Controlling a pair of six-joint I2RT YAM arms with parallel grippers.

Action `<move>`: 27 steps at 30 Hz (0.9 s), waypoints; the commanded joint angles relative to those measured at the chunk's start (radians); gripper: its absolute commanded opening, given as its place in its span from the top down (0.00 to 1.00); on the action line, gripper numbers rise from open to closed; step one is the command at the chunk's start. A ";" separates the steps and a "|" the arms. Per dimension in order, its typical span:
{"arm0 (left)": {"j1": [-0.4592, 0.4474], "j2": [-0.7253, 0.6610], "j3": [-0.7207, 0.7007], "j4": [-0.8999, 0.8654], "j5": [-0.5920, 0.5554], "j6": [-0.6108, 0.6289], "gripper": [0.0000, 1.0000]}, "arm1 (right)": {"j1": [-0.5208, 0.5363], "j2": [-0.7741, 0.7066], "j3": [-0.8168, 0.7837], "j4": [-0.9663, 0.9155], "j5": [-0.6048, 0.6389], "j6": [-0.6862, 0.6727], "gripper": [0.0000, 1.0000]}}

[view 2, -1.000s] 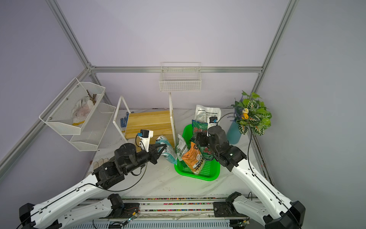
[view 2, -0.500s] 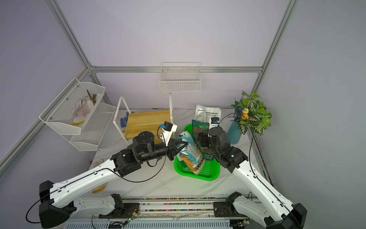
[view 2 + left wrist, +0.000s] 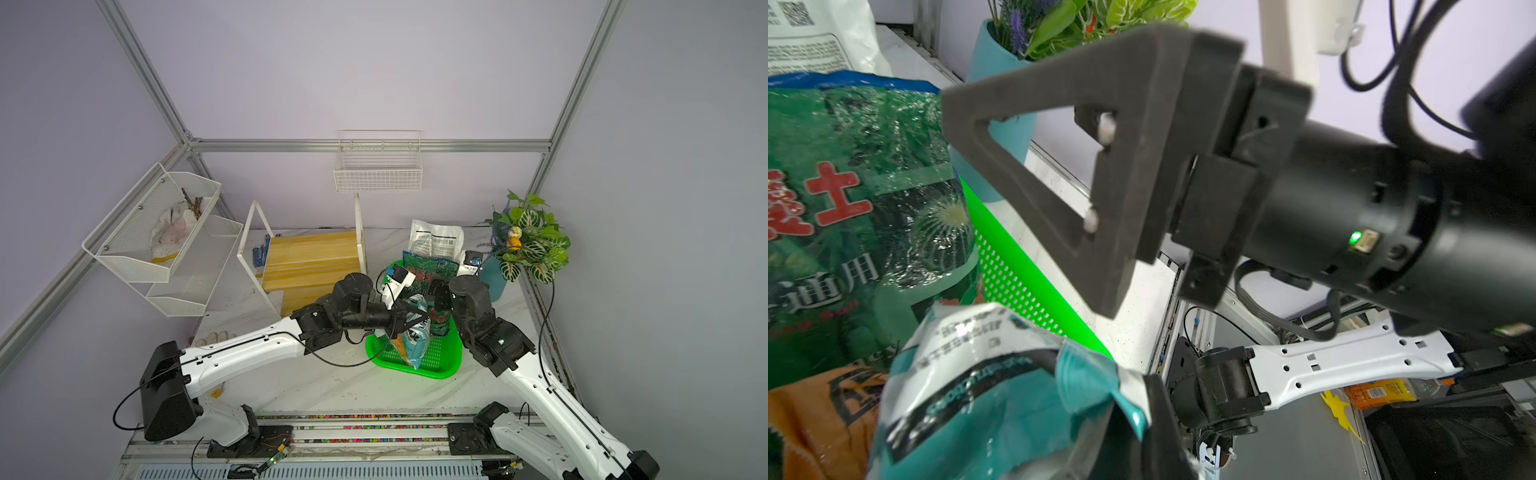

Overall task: Take down the fertilizer bag from the shelf
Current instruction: Place the fertilizer bag in the storage box.

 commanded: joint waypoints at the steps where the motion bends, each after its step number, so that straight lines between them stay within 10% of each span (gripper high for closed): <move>1: 0.000 0.028 0.158 0.127 0.080 -0.022 1.00 | -0.005 -0.019 -0.019 0.011 0.050 0.009 0.05; 27: -0.036 0.038 0.199 0.175 0.125 -0.118 1.00 | -0.008 -0.040 -0.042 0.029 0.067 0.007 0.03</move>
